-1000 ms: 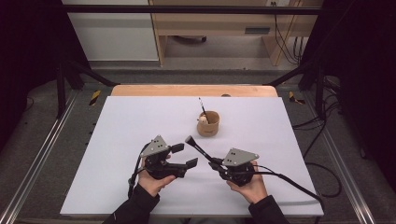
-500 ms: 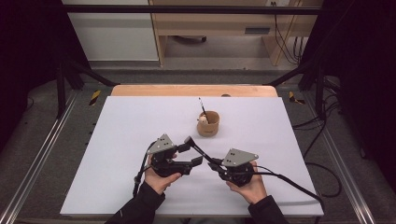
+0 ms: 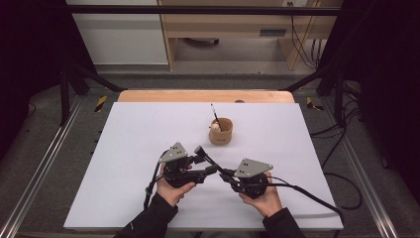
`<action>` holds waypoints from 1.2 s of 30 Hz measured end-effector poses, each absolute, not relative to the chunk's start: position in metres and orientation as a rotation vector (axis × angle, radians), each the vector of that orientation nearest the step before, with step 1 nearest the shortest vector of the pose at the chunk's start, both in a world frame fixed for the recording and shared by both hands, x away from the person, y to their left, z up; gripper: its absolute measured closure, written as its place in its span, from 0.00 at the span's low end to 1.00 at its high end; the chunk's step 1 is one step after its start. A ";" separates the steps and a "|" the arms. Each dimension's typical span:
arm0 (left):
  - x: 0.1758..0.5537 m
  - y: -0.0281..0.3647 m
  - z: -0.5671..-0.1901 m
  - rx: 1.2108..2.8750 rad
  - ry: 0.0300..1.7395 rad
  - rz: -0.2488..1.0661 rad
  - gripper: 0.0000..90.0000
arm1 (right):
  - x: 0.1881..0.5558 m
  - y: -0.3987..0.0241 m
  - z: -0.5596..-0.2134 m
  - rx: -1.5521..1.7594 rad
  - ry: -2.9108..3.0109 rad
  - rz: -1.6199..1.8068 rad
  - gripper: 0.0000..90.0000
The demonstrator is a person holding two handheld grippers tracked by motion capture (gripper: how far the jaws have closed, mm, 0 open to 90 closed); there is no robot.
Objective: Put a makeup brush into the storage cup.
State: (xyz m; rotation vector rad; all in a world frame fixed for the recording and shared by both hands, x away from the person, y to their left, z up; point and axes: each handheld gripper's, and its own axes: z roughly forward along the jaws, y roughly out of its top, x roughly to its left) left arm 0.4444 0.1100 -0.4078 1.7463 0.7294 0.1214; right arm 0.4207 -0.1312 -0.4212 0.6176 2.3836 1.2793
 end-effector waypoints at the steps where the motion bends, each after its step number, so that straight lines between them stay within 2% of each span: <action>1: 0.445 0.110 -0.408 1.743 0.732 0.117 0.49 | 0.421 -0.131 -0.421 0.617 2.383 1.279 0.88; 8: 0.446 0.112 -0.408 1.723 0.743 0.097 0.60 | 0.421 -0.130 -0.422 0.612 2.389 1.285 0.88; 16: 0.446 0.112 -0.409 1.704 0.753 0.081 0.68 | 0.420 -0.129 -0.423 0.606 2.389 1.295 0.88; 36: 0.444 0.114 -0.409 1.664 0.758 0.040 0.76 | 0.421 -0.128 -0.425 0.604 2.395 1.305 0.88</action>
